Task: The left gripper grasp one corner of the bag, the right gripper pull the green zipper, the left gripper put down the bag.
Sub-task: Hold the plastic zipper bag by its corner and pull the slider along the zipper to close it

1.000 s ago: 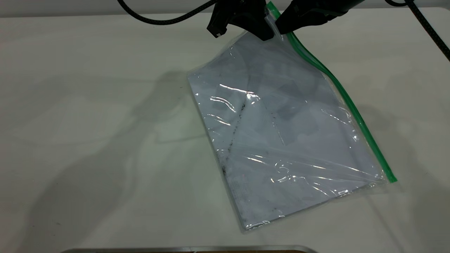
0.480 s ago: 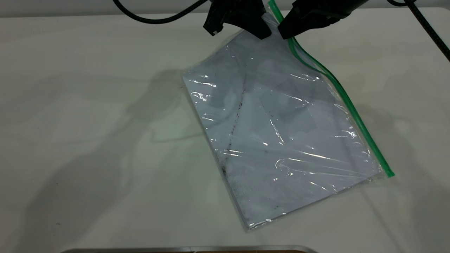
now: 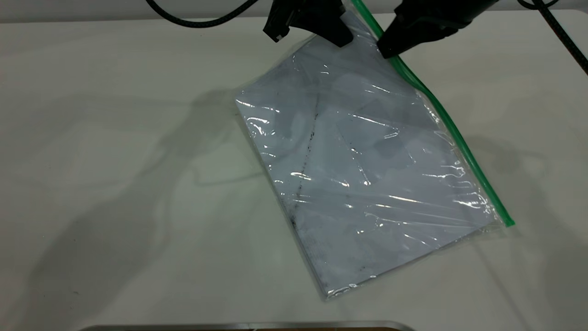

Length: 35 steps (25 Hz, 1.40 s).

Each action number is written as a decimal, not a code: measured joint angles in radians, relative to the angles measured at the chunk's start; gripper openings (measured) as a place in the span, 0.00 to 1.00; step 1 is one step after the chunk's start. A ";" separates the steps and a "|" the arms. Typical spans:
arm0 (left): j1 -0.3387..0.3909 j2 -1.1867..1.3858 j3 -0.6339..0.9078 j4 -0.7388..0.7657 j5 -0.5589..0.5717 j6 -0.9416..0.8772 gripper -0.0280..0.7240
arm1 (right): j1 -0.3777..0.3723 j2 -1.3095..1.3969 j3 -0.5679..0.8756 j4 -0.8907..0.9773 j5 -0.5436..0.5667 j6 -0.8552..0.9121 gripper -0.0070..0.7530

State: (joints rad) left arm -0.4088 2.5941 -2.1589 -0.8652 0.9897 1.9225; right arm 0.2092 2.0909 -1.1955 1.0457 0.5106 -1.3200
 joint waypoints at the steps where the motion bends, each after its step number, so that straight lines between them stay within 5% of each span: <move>1: 0.003 0.000 0.000 -0.002 0.000 -0.003 0.11 | -0.002 0.000 0.000 -0.021 0.001 0.014 0.06; 10: 0.044 0.000 -0.038 0.004 0.039 -0.069 0.11 | -0.029 0.000 0.000 -0.275 0.074 0.224 0.06; 21: 0.073 0.000 -0.048 0.277 0.063 -0.311 0.11 | -0.041 0.000 0.001 -0.564 0.321 0.436 0.06; 35: 0.076 0.000 -0.049 0.358 0.174 -0.393 0.11 | -0.041 0.000 0.001 -0.668 0.469 0.542 0.06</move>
State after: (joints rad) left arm -0.3330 2.5941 -2.2082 -0.5073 1.1636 1.5295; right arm 0.1685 2.0909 -1.1944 0.3781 0.9795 -0.7782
